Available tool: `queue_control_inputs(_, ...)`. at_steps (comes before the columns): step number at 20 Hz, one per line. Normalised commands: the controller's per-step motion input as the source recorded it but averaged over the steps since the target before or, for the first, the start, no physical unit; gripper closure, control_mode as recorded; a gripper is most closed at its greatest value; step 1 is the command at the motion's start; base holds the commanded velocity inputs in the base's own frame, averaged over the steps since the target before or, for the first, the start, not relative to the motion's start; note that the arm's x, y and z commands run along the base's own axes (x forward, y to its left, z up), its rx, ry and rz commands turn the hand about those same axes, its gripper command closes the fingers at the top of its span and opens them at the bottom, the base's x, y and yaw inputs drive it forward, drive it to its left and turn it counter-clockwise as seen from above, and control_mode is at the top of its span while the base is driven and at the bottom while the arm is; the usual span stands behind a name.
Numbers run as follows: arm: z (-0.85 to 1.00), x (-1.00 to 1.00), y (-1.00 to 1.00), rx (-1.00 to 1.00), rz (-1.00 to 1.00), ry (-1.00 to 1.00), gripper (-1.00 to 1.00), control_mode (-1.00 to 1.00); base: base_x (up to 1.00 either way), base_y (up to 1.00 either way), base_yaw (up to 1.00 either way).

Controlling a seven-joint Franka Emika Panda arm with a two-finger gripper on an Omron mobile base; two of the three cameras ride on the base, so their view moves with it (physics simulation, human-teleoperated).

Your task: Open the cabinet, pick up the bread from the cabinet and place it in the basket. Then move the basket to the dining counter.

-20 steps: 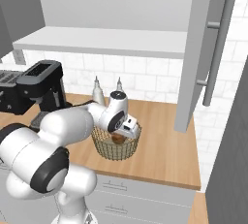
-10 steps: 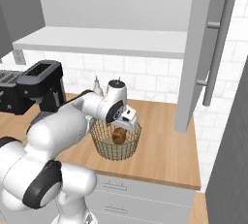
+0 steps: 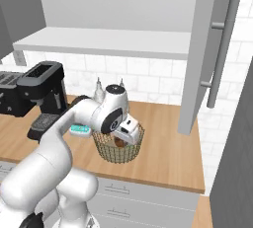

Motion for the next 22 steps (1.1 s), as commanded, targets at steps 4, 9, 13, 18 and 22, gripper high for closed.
queue_control_inputs(4, 0.09, 0.14, -0.03, 0.03, -0.33, 0.03, -1.00, -1.00, 0.00, 0.00, 0.00)
queue_control_inputs(9, -0.14, -0.20, -0.09, 0.07, -0.28, 0.04, -1.00, -1.00, 0.00, 0.00, 0.00)
queue_control_inputs(13, -0.17, 0.02, -0.04, 0.07, -0.21, 0.00, -1.00, -1.00, 0.00, 0.00, 0.00)
queue_control_inputs(18, -0.25, 0.41, 0.01, 0.07, -0.07, 0.00, -1.00, -1.00, 0.00, 0.00, 0.00)
queue_control_inputs(22, -0.46, 0.17, 0.00, 0.03, -0.03, 0.04, -1.00, -1.00, 0.00, 0.00, 0.00)
